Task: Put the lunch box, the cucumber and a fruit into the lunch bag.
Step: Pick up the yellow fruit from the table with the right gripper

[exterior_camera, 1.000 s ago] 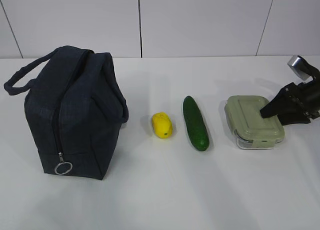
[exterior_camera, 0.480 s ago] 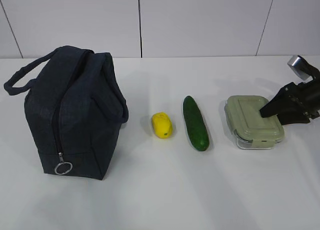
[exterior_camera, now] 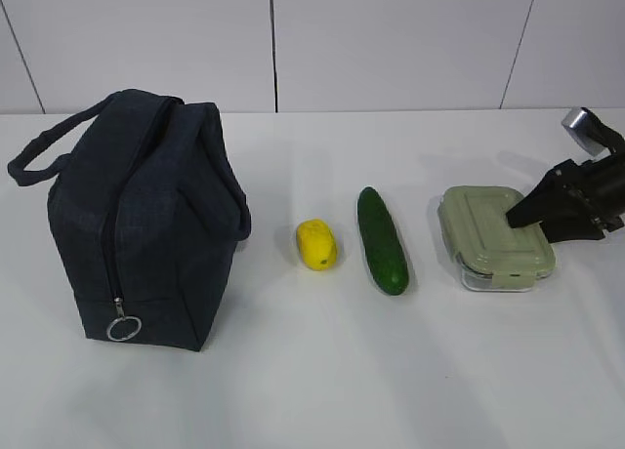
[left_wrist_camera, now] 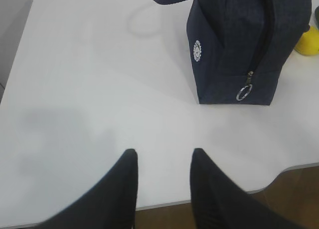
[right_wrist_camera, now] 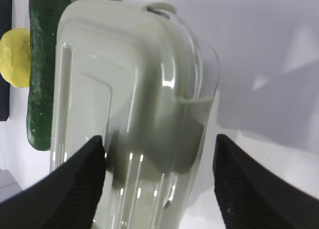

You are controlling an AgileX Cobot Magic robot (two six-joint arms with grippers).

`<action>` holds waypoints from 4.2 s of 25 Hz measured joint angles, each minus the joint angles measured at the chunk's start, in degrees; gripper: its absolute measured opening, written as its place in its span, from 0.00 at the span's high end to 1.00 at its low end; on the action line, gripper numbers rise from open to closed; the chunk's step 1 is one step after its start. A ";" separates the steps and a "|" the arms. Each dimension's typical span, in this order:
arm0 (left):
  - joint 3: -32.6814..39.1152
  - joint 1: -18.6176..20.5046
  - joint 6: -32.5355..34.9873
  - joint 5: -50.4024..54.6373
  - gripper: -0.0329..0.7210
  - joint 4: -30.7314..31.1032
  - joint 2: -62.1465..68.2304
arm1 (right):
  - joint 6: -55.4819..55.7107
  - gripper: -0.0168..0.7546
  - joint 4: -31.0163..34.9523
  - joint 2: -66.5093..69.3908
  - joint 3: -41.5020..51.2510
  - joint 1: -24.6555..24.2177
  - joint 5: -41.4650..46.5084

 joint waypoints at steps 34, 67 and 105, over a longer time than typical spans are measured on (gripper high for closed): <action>0.00 0.00 0.00 0.00 0.64 0.00 0.00 | 4.20 0.33 -0.56 0.13 0.00 0.00 -0.03; 0.00 0.00 0.00 0.00 0.64 0.00 0.00 | 4.65 0.51 0.43 0.13 0.13 0.00 0.57; 0.00 0.00 0.00 0.00 0.64 0.00 0.00 | 12.66 0.46 -1.13 -1.33 0.44 0.00 -0.45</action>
